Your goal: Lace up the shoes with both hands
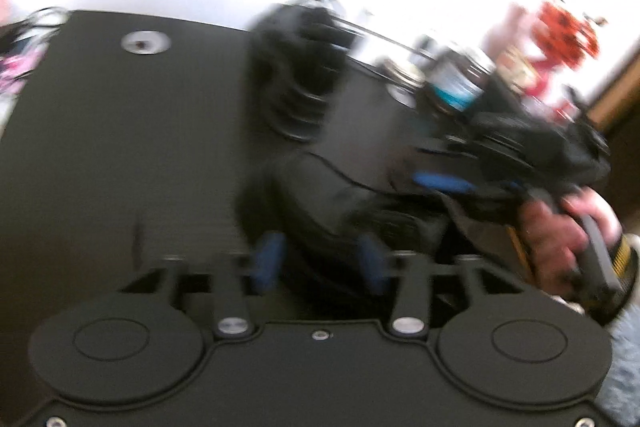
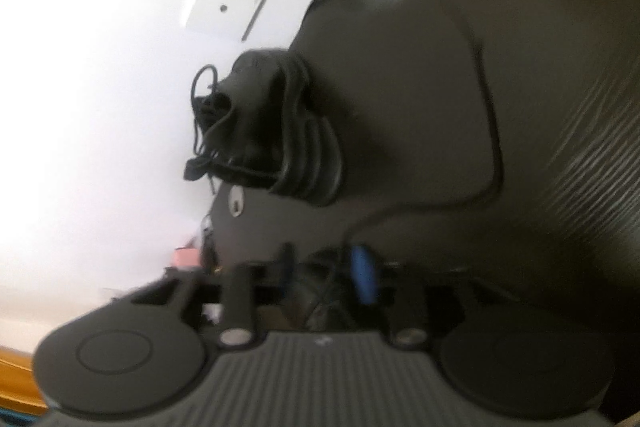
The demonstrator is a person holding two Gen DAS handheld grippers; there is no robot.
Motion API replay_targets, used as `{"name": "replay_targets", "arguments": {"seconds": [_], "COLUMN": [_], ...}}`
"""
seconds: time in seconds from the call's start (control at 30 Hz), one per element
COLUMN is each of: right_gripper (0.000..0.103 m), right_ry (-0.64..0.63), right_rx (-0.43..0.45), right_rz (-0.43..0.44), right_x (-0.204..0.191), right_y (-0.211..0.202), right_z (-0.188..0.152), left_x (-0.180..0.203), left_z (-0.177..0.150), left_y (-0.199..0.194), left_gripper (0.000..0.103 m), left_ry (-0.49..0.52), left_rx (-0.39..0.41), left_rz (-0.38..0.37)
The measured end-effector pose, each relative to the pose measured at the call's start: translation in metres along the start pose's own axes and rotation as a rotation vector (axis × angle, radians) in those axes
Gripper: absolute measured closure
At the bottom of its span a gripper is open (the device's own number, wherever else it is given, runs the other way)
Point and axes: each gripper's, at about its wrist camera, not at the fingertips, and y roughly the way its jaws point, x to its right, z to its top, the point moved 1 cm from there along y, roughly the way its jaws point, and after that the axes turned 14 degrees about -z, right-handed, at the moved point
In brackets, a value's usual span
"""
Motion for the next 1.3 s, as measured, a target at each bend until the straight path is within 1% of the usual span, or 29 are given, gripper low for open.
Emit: {"name": "replay_targets", "arguments": {"seconds": [0.07, 0.13, 0.2, 0.27, 0.3, 0.4, 0.47, 0.5, 0.57, 0.67, 0.8, 0.83, 0.87, 0.97, 1.03, 1.17, 1.2, 1.27, 1.3], "right_gripper": [0.062, 0.062, 0.062, 0.062, 0.062, 0.062, 0.062, 0.062, 0.062, 0.062, 0.062, 0.062, 0.062, 0.062, 0.062, 0.062, 0.062, 0.061, 0.058], "right_ry": [-0.050, -0.064, -0.058, -0.052, -0.054, -0.064, -0.070, -0.072, -0.074, -0.071, -0.059, -0.056, -0.056, -0.063, -0.073, -0.095, -0.104, -0.124, -0.142], "right_rx": [0.052, 0.085, 0.092, 0.094, 0.095, 0.099, 0.102, 0.105, 0.113, 0.126, 0.132, 0.132, 0.132, 0.126, 0.122, 0.116, 0.109, 0.095, 0.090], "right_rz": [-0.029, -0.035, -0.024, -0.016, -0.013, -0.003, 0.015, 0.027, 0.038, 0.051, 0.055, 0.056, 0.057, 0.063, 0.069, 0.094, 0.108, 0.138, 0.157], "right_x": [0.000, 0.002, 0.005, 0.008, 0.008, 0.007, 0.006, 0.006, 0.007, 0.011, 0.014, 0.014, 0.014, 0.012, 0.010, 0.004, 0.002, -0.005, -0.011], "right_y": [-0.009, -0.017, -0.023, -0.027, -0.027, -0.029, -0.032, -0.033, -0.038, -0.044, -0.047, -0.047, -0.046, -0.046, -0.046, -0.051, -0.052, -0.055, -0.056], "right_z": [0.000, -0.001, -0.002, -0.004, -0.005, -0.007, -0.008, -0.008, -0.009, -0.008, -0.007, -0.007, -0.007, -0.007, -0.008, -0.009, -0.009, -0.009, -0.009], "left_x": [-0.019, -0.038, -0.049, -0.054, -0.055, -0.054, -0.058, -0.061, -0.064, -0.064, -0.060, -0.058, -0.056, -0.050, -0.049, -0.031, -0.023, -0.001, 0.010], "left_z": [0.002, 0.003, 0.004, 0.004, 0.004, 0.001, 0.000, -0.002, -0.004, -0.005, -0.006, -0.007, -0.007, -0.008, -0.008, 0.000, 0.004, 0.015, 0.020], "left_y": [-0.006, -0.008, -0.003, 0.005, 0.010, 0.027, 0.036, 0.040, 0.047, 0.051, 0.059, 0.061, 0.063, 0.067, 0.064, 0.040, 0.031, 0.016, 0.010], "left_gripper": [0.051, 0.054, 0.054, 0.054, 0.054, 0.054, 0.062, 0.064, 0.076, 0.077, 0.077, 0.084, 0.101, 0.101, 0.101, 0.101, 0.101, 0.101, 0.101], "left_ry": [-0.072, -0.129, -0.127, -0.101, -0.084, -0.042, -0.052, -0.059, -0.065, -0.040, 0.024, 0.041, 0.054, 0.066, 0.034, 0.010, 0.018, 0.067, 0.087], "left_rx": [0.033, 0.057, 0.057, 0.041, 0.033, 0.003, -0.025, -0.038, -0.062, -0.073, -0.085, -0.087, -0.091, -0.093, -0.075, 0.031, 0.061, 0.113, 0.131], "left_rz": [0.087, 0.212, 0.326, 0.399, 0.415, 0.431, 0.454, 0.465, 0.479, 0.505, 0.542, 0.542, 0.532, 0.502, 0.462, 0.352, 0.314, 0.252, 0.212]}}
